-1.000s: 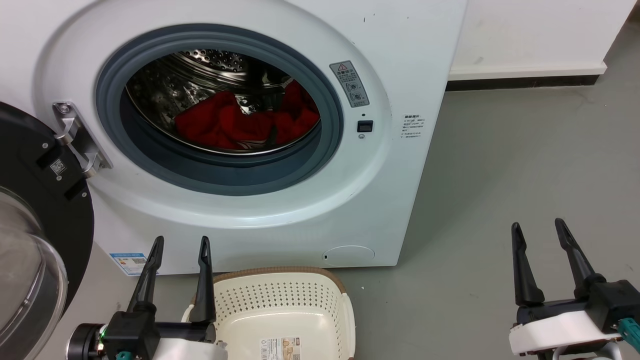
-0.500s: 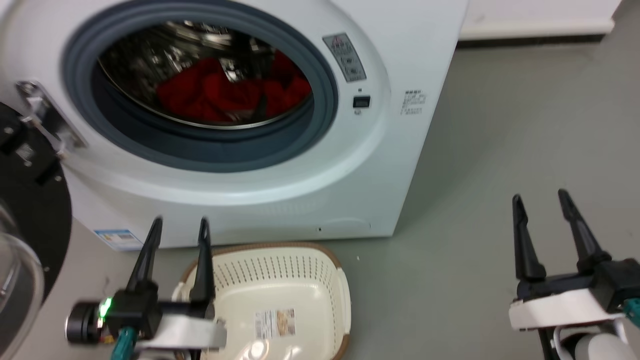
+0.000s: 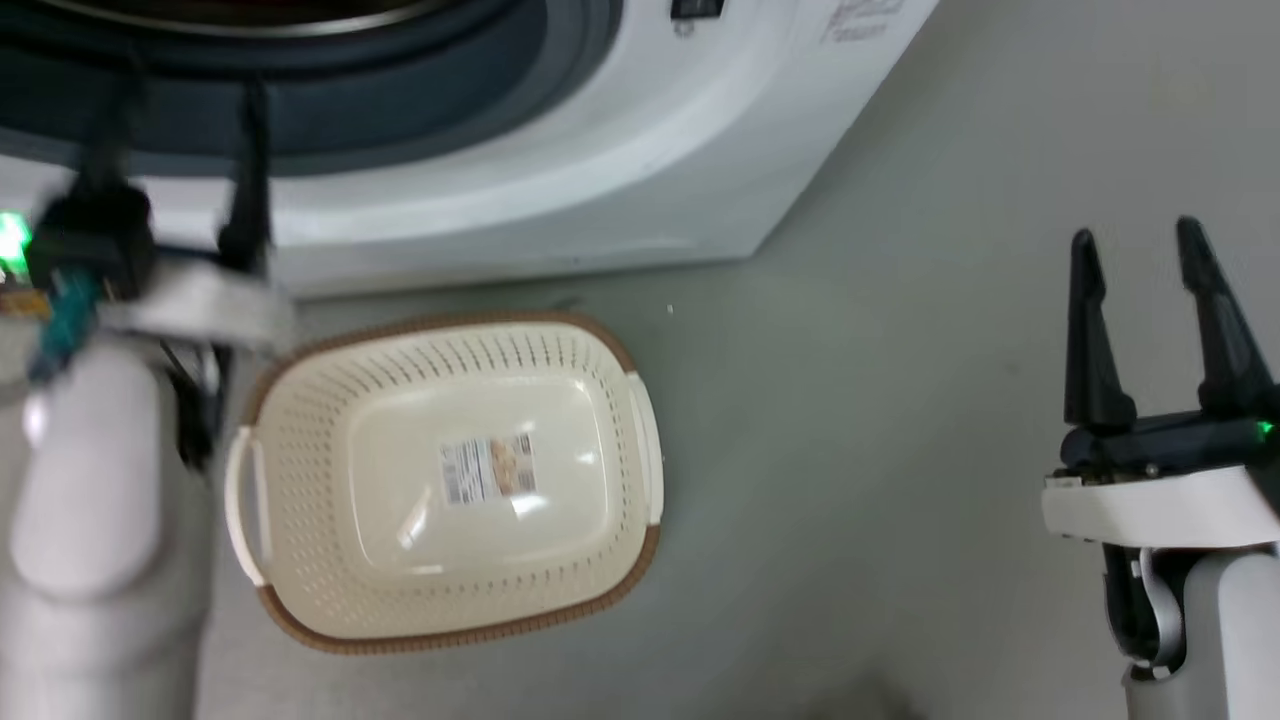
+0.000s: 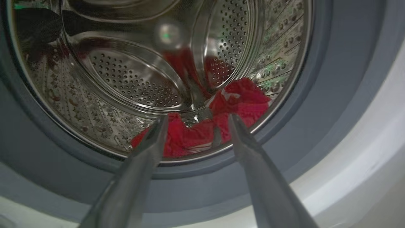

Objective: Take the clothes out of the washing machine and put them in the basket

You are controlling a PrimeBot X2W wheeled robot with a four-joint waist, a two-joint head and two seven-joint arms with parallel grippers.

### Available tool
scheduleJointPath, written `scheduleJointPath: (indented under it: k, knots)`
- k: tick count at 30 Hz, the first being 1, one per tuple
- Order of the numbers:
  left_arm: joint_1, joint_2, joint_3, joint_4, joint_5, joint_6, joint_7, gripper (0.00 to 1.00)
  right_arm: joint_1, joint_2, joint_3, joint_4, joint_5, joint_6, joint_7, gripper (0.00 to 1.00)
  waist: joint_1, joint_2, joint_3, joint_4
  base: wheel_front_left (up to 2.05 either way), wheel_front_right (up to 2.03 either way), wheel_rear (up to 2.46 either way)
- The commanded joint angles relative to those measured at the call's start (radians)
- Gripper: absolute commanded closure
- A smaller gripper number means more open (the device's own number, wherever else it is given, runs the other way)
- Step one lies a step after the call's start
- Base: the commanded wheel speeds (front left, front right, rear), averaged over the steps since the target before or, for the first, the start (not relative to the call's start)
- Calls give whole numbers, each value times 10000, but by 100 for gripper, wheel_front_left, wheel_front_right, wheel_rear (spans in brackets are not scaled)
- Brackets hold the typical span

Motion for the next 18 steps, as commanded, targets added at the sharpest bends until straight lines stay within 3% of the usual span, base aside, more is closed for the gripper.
scheduleJointPath:
  k: [1, 7, 18]
  knots:
    - [-906, 264, -164, 445, 131, -47, -28, 0, -256, 21, -5, -136, -75, -8, -28, 0, -2, 0, 1493, -337, 0, 0, 0]
    - [-4912, 1300, -890, 3081, 489, -131, 1032, 0, -732, 26, 18, -573, 175, -7, -28, 0, -2, 0, 2676, -459, 0, 0, 0]
    - [-10762, 3141, -3244, 6739, 856, -137, 4839, 0, -1010, 22, 983, -1313, 765, -10, -27, 0, -2, 0, 4227, -1552, 0, 0, 0]
